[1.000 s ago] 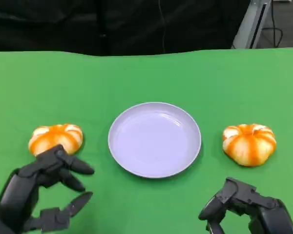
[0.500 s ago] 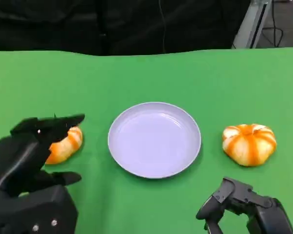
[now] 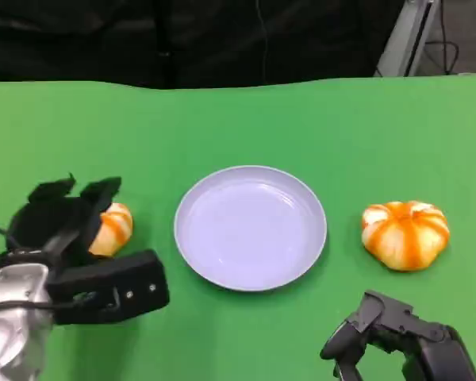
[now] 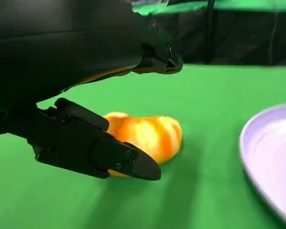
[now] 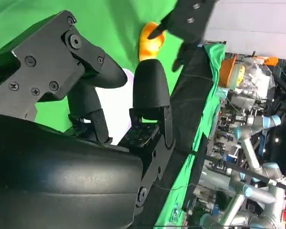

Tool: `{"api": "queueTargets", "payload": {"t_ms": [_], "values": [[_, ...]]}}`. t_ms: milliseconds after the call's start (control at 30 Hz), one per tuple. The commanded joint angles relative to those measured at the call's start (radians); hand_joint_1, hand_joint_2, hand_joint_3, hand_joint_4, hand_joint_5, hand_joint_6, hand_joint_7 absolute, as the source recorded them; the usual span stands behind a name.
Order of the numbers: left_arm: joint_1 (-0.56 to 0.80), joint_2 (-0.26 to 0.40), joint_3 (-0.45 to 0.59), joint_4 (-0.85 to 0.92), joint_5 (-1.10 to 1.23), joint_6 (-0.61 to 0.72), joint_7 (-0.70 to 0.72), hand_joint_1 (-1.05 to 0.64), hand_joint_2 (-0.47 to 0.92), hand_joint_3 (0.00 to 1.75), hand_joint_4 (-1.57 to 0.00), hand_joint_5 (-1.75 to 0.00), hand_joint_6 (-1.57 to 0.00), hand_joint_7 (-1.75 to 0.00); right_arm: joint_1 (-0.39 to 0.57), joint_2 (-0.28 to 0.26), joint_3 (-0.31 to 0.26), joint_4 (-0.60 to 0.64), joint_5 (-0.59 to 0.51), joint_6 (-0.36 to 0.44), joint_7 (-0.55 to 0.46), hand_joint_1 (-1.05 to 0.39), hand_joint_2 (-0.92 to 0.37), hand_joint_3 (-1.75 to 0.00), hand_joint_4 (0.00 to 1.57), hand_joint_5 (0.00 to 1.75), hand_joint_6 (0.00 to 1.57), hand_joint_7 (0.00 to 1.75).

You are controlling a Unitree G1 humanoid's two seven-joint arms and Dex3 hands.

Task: Grasp the bread from the table and place it into the plate.

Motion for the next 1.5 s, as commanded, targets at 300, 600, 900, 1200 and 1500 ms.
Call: {"api": "queueTargets", "payload": {"t_ms": [300,600,900,1200,1500], "values": [[-0.259,-0.055,-0.087,0.553,-0.108,-0.012,0.012,-0.42,0.92,0.01,-0.24,-0.26,-0.39,-0.04,0.018,-0.009,-0.001,-0.019,-0.007,-0.013,-0.011,-0.08,-0.36,-1.28,0.71,1.59,0.80,1.27],[-0.233,-0.026,-0.067,0.615,-0.210,-0.313,0.308,-0.19,0.90,0.11,-0.87,-1.69,-0.75,-1.53,0.016,-0.008,0.002,-0.019,-0.012,-0.012,-0.014,-0.08,-0.36,-1.29,0.72,1.59,0.80,1.27],[-0.221,-0.018,-0.054,0.501,-0.222,-0.500,0.543,-0.13,0.43,1.18,-0.92,-1.75,-0.70,-1.75,0.008,-0.010,0.001,-0.008,-0.007,-0.012,-0.011,-0.08,-0.34,-1.30,0.72,1.59,0.80,1.27],[-0.196,-0.028,-0.045,0.328,-0.227,-0.597,0.566,-0.12,0.35,1.36,-0.92,-1.75,-0.70,-1.74,0.008,-0.005,0.010,-0.003,-0.017,-0.016,-0.017,-0.07,-0.32,-1.32,0.73,1.60,0.80,1.26],[-0.217,-0.123,-0.098,0.259,-0.208,-0.603,0.509,-0.13,0.27,1.41,-0.94,-1.75,-0.74,-1.72,0.008,-0.001,0.016,-0.003,-0.031,-0.016,-0.023,-0.07,-0.34,-1.30,0.73,1.59,0.81,1.26]]}}
